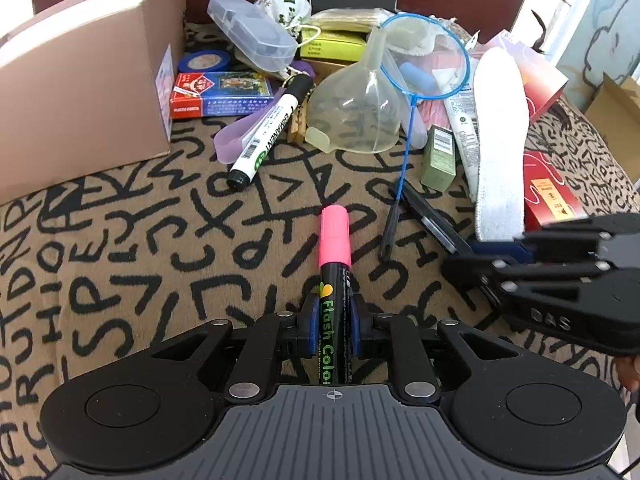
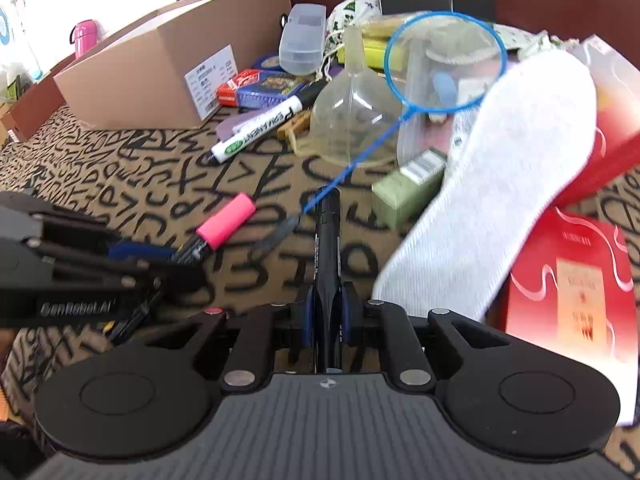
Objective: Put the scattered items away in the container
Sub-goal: 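Lift both held markers and carry them toward the cardboard box, then lower both markers into the box and open both tools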
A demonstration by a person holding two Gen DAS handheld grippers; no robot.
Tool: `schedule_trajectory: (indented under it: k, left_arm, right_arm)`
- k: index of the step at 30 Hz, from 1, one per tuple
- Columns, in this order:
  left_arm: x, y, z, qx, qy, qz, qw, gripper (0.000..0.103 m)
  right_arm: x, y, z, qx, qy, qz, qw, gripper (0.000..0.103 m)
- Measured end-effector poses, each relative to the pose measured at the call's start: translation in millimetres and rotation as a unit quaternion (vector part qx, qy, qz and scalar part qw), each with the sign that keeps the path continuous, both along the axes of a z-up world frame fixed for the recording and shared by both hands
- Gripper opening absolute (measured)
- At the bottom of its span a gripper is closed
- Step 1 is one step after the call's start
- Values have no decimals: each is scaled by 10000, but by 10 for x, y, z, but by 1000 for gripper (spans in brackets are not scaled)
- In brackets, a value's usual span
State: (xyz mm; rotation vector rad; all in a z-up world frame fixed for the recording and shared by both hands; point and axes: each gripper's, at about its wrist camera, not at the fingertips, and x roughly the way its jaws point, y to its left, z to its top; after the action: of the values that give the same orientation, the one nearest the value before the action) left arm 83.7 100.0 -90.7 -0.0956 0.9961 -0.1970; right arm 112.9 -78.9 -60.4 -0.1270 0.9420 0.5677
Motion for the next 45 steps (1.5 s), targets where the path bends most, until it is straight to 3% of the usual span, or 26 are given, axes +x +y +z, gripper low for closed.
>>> schedule_trajectory:
  k: [3, 4, 7, 10, 16, 24, 30, 33, 39, 45]
  left_arm:
    - [-26, -2, -11, -8, -68, 2, 10000, 20]
    - [-28, -2, -4, -18, -72, 20, 10000, 13]
    - [-71, 18, 31, -148, -64, 48, 9999, 12]
    - [-167, 77, 84, -397, -39, 116, 9991, 12]
    - [-297, 219, 368, -616, -461, 305, 9966, 12]
    - [-216, 696, 978, -668, -1155, 621, 9891, 12]
    - [13, 1140, 1463, -356, -1738, 1080, 9782, 12]
    - [231, 1439, 1589, -277, -1831, 1352, 9734, 12]
    - [811, 2140, 1417, -429, -1482, 1818, 9712, 12]
    - [1315, 2327, 1028, -595, -1008, 2004, 9727, 12]
  right_arm:
    - [-90, -54, 23, 51, 113, -5, 9999, 16]
    - [-109, -60, 35, 86, 145, -18, 9999, 16]
    - [-186, -67, 115, 352, 252, 31, 9991, 16]
    - [-316, -8, 266, 488, 89, 171, 9986, 16]
    - [-396, 178, 573, 767, -204, 526, 9955, 16]
    - [-89, 705, 1084, 1015, -747, 1040, 9866, 16]
    - [302, 1339, 1512, 998, -1238, 1343, 9781, 16]
    - [559, 1664, 1634, 996, -1306, 1327, 9774, 16]
    - [1160, 2261, 1440, 691, -950, 1115, 9868, 16]
    - [1519, 2612, 1031, 264, -593, 1001, 9929, 16]
